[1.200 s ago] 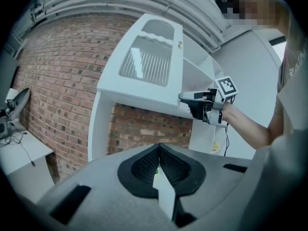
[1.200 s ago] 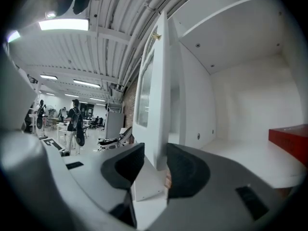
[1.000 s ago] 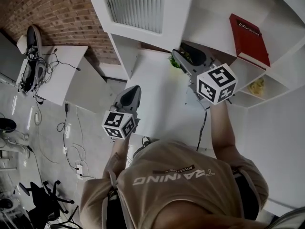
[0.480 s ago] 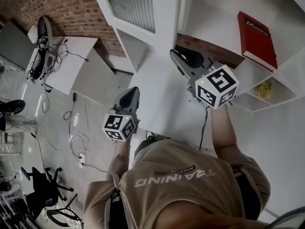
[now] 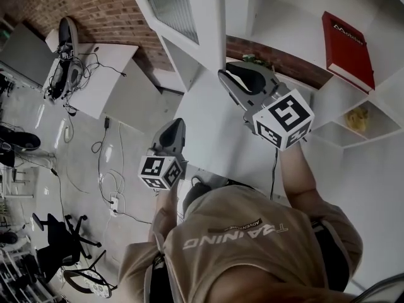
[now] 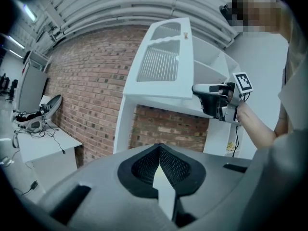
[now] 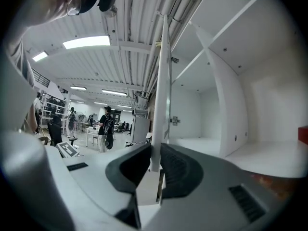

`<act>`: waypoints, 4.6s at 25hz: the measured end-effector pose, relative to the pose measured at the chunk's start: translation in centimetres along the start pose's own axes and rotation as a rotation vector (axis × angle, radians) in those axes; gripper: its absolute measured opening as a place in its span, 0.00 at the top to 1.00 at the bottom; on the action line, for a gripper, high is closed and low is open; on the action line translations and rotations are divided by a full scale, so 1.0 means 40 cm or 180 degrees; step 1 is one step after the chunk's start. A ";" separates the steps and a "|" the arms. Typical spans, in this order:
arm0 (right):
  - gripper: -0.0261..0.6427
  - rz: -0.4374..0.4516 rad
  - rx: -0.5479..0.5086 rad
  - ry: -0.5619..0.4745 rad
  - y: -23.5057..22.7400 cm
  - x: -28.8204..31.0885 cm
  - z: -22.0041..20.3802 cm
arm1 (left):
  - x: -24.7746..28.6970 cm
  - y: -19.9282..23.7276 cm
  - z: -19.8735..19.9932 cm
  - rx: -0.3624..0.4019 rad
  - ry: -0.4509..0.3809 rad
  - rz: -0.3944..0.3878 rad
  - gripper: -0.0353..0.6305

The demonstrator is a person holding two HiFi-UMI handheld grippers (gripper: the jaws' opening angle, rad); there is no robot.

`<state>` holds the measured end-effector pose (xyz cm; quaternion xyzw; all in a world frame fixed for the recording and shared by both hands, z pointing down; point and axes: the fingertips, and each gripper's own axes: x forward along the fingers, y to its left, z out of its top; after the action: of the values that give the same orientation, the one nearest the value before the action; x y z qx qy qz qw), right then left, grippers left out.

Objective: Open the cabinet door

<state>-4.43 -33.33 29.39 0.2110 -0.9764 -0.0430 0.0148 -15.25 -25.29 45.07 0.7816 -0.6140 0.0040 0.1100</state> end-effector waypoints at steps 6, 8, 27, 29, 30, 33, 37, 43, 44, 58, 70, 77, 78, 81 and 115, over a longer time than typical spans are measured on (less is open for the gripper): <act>0.86 -0.0078 0.0017 0.0023 0.051 0.011 -0.001 | -0.059 0.041 -0.003 -0.0041 -0.0105 0.0062 0.94; 0.86 -0.0155 0.0096 -0.0020 0.059 0.015 -0.002 | -0.079 0.059 -0.002 -0.0028 -0.0103 0.0048 0.94; 0.87 -0.0794 0.0094 0.0038 0.273 0.107 0.026 | -0.216 0.225 0.030 0.0289 0.0166 -0.0610 0.94; 0.87 -0.0828 0.0090 0.0043 0.294 0.122 0.026 | -0.219 0.240 0.033 0.0351 0.0174 -0.0680 0.94; 0.87 -0.0841 0.0084 0.0040 0.303 0.131 0.027 | -0.220 0.245 0.036 0.0375 0.0167 -0.0713 0.94; 0.87 -0.0900 0.0031 0.0037 0.332 0.159 0.035 | -0.231 0.260 0.046 0.0395 0.0133 -0.0813 0.94; 0.87 -0.1028 -0.0018 0.0050 0.381 0.210 0.039 | -0.284 0.313 0.052 0.0418 0.0110 -0.0822 0.94; 0.87 -0.1258 -0.0144 0.0070 0.459 0.312 0.049 | -0.384 0.442 0.043 0.0347 0.0085 -0.0622 0.94; 0.87 -0.1279 -0.0169 0.0083 0.468 0.331 0.050 | -0.396 0.461 0.042 0.0320 0.0083 -0.0592 0.94; 0.87 -0.1088 -0.0392 0.0192 0.551 0.558 0.067 | -0.515 0.624 0.056 0.0127 -0.0071 -0.0280 0.94; 0.87 -0.1223 -0.0442 0.0159 0.587 0.543 0.073 | -0.513 0.677 0.012 -0.0069 -0.0015 -0.0383 0.94; 0.92 -0.1180 -0.0437 0.0209 0.579 0.489 0.061 | -0.472 0.609 -0.012 -0.0096 0.0075 -0.0553 0.94; 0.93 -0.1190 -0.0423 0.0229 0.575 0.475 0.054 | -0.471 0.604 -0.012 -0.0094 0.0079 -0.0554 0.94; 0.94 -0.1251 -0.0355 0.0294 0.546 0.415 0.026 | -0.457 0.575 -0.007 -0.0073 0.0080 -0.0577 0.94; 0.94 -0.1380 0.0071 0.0335 0.358 -0.232 -0.181 | -0.264 -0.043 0.051 0.0321 -0.0203 -0.1106 0.94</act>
<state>-1.52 -17.07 37.81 0.4180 -0.9065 -0.0233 0.0538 -16.48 -15.13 41.28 0.8802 -0.4720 -0.0091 0.0501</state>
